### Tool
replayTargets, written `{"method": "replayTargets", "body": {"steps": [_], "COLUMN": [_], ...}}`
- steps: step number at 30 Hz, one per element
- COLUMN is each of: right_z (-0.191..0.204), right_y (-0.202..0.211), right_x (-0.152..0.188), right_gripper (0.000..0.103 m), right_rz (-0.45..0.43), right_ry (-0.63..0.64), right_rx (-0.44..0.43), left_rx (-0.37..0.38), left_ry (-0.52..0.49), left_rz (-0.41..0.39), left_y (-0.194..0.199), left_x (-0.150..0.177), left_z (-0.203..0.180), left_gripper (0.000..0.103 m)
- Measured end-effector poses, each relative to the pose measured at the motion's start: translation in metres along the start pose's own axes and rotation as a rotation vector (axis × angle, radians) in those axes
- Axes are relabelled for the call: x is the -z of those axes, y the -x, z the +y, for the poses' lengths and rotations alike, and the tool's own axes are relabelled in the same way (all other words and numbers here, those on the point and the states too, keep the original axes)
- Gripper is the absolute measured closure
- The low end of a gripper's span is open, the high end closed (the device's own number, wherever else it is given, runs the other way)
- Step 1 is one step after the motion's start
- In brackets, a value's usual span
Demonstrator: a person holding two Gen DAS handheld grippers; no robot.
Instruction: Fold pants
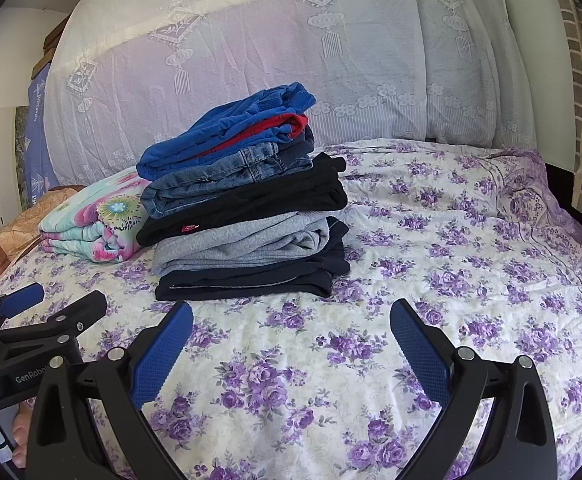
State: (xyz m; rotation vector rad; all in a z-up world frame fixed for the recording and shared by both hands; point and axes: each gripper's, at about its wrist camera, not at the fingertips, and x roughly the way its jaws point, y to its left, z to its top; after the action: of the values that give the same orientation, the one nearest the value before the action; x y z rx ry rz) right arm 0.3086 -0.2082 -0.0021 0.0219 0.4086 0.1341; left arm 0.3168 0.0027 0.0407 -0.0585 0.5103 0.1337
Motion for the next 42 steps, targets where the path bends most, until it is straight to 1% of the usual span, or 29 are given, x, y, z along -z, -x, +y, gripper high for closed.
{"method": "replayTargets", "body": {"steps": [35, 40, 42], "right_z": [-0.0002, 0.0001, 0.0002], "right_y": [-0.0011, -0.0010, -0.0011], "right_x": [0.0000, 0.0000, 0.0000], "right_gripper": [0.004, 0.004, 0.004], "right_rz": [0.001, 0.002, 0.002], "right_ry": [0.002, 0.003, 0.003], "right_rx": [-0.002, -0.002, -0.002], "left_rx": [0.003, 0.012, 0.028], "left_ry": [0.006, 0.008, 0.012], "left_rz": [0.008, 0.012, 0.012], "left_y": [-0.0014, -0.0020, -0.0018], "left_x": [0.0003, 0.0011, 0.0014], "left_z": [-0.0003, -0.0013, -0.0008], "left_gripper": [0.004, 0.004, 0.004]}}
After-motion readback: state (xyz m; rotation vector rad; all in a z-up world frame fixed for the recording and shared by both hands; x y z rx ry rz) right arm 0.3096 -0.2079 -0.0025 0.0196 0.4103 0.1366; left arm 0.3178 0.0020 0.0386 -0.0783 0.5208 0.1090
